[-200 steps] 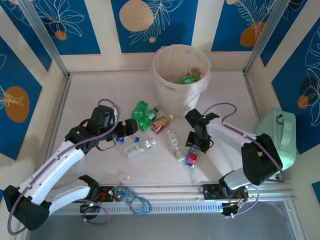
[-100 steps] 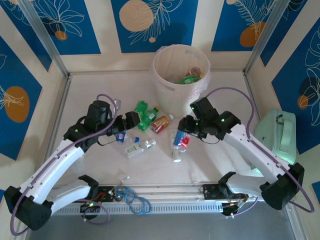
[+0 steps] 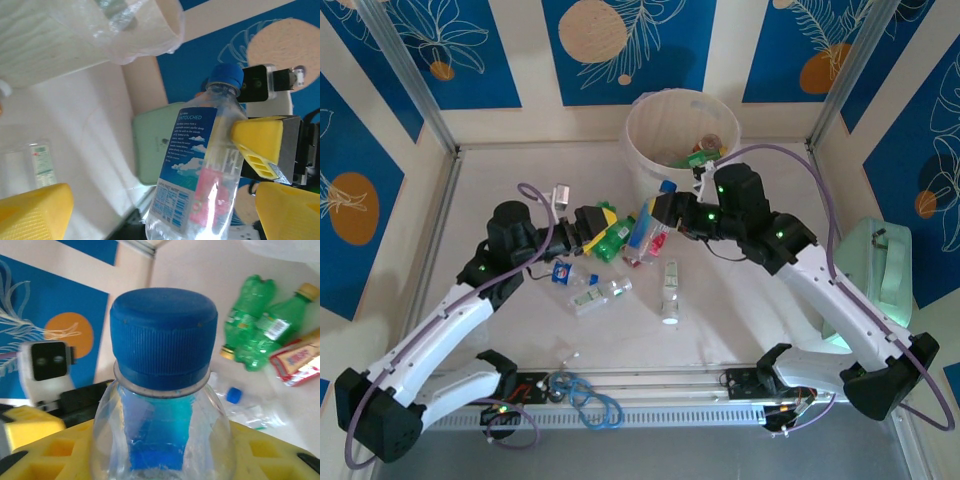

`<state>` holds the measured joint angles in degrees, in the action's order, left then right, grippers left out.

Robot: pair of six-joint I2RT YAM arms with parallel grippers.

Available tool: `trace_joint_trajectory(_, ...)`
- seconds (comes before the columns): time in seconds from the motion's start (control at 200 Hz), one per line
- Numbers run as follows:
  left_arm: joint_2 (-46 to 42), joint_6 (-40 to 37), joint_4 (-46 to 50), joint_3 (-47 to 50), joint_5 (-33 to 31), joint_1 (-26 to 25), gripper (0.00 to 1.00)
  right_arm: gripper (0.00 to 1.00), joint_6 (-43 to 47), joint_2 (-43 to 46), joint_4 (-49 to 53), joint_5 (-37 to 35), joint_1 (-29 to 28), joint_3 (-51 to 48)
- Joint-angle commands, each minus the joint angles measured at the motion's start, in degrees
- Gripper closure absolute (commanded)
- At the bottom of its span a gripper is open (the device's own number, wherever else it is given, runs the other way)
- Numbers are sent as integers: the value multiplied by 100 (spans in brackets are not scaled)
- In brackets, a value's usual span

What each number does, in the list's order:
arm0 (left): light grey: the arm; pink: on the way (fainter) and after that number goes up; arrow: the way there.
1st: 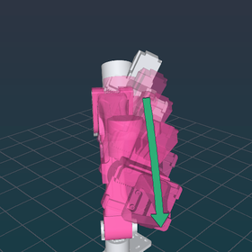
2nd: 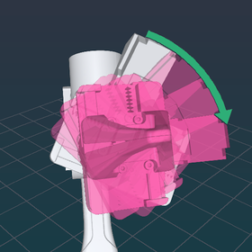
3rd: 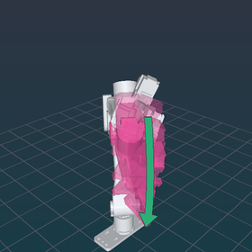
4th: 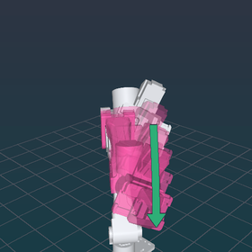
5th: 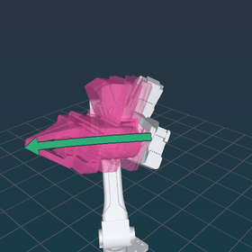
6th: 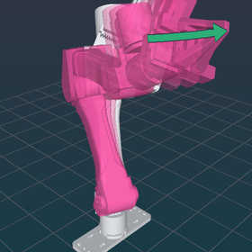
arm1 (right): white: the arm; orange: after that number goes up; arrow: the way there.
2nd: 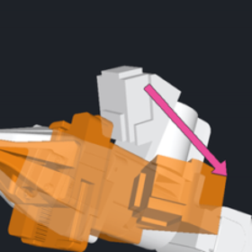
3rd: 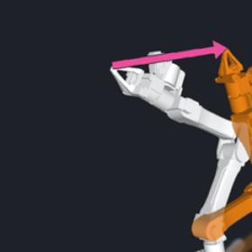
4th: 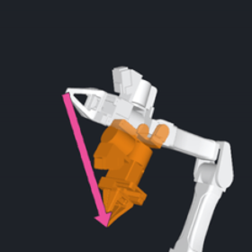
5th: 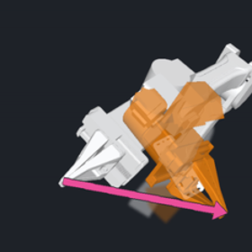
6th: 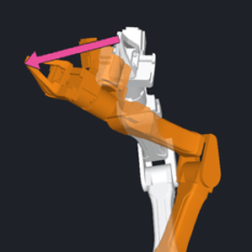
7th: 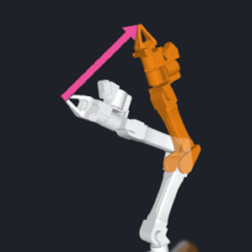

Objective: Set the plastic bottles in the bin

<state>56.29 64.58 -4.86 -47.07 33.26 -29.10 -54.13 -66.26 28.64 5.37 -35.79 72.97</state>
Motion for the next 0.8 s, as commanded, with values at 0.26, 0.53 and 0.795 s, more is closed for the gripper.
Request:
trace_joint_trajectory(0.26,661,1322,-3104,107,783,-113,6,58,-529,-141,-1462,1186,217,275)
trace_joint_trajectory(0.53,920,1625,-3981,94,1005,-318,7,58,-815,-184,-1897,1437,347,181)
trace_joint_trajectory(0.795,1031,1701,-4338,92,1025,-491,4,58,-837,-247,-2020,1524,397,145)
